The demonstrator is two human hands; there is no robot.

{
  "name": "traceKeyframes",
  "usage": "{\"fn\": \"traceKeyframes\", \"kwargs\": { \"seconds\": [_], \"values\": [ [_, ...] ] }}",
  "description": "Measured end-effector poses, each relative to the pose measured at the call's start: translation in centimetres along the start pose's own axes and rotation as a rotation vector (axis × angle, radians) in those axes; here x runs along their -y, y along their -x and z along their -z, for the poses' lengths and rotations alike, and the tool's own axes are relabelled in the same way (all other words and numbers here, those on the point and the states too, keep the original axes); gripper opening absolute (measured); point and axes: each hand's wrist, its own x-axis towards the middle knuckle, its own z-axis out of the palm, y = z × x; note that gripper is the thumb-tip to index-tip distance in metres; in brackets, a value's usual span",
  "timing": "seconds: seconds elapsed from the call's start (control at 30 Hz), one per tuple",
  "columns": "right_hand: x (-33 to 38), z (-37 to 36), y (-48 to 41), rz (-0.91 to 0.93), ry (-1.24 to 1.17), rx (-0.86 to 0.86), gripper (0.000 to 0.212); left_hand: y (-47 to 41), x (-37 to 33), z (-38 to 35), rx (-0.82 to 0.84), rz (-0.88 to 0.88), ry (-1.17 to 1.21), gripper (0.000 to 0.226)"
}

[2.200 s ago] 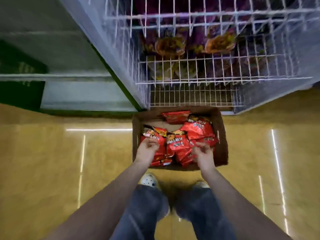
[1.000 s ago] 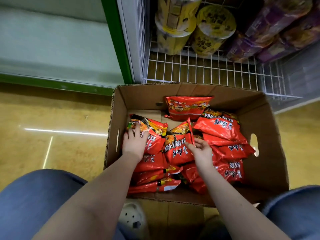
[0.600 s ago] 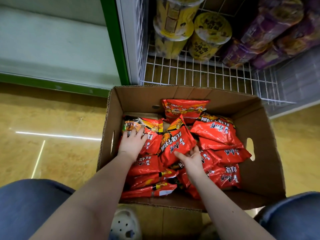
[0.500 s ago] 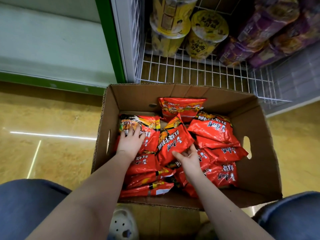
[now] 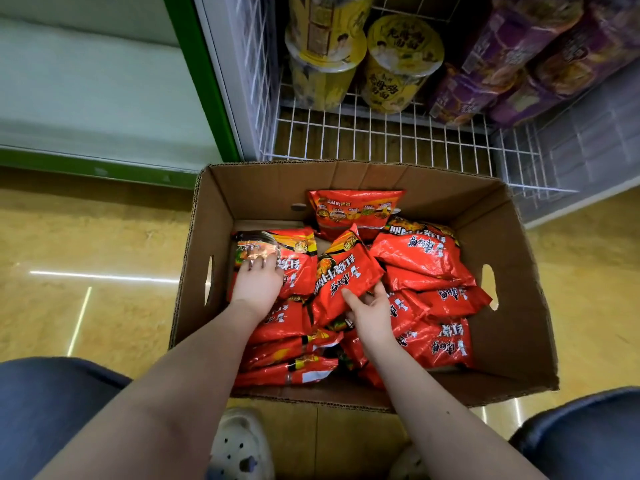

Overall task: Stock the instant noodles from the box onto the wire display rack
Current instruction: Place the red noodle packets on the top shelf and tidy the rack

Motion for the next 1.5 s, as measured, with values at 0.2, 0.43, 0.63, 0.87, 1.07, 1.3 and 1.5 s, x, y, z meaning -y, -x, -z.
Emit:
{"fn": "traceKeyframes", "kwargs": {
  "seconds": [0.2, 0.43, 0.63, 0.87, 1.07, 1.3, 1.5],
  "values": [
    [1.7, -0.2, -0.2, 0.015, 0.027, -0.108, 0.037, 0.1, -0.9, 3.3, -0.224, -0.003, 0.610, 0.016],
    [5.9, 0.1, 0.2, 0.095, -0.009, -0.072, 0.010, 0.5, -5.5, 7.7, -0.098, 0.139, 1.533, 0.028],
    [8.6, 3.2, 0.3, 0.037, -0.087, 0.035, 0.023, -0.2, -6.2, 10.2, -0.034, 0.079, 1.759, 0.016],
    [10.8, 4.4, 1.2, 0.076, 0.028, 0.126, 0.060, -0.4, -8.0, 9.5, -0.106, 0.122, 1.555, 0.047],
    [12.5, 4.4, 3.0, -0.059, -0.148, 0.113, 0.043, 1.1, -7.8, 13.9, -0.121, 0.327, 1.289, 0.089],
    [23.6, 5.2, 12.5, -0.101, -0.170, 0.120, 0.035, 8.7, -5.8, 26.5, 0.082, 0.241, 1.641, 0.093],
    [36.0, 6.8, 23.3, -0.094, -0.144, 0.141, 0.031, 16.2, -4.6, 40.4, 0.263, 0.337, 1.814, 0.082]
  ]
}}
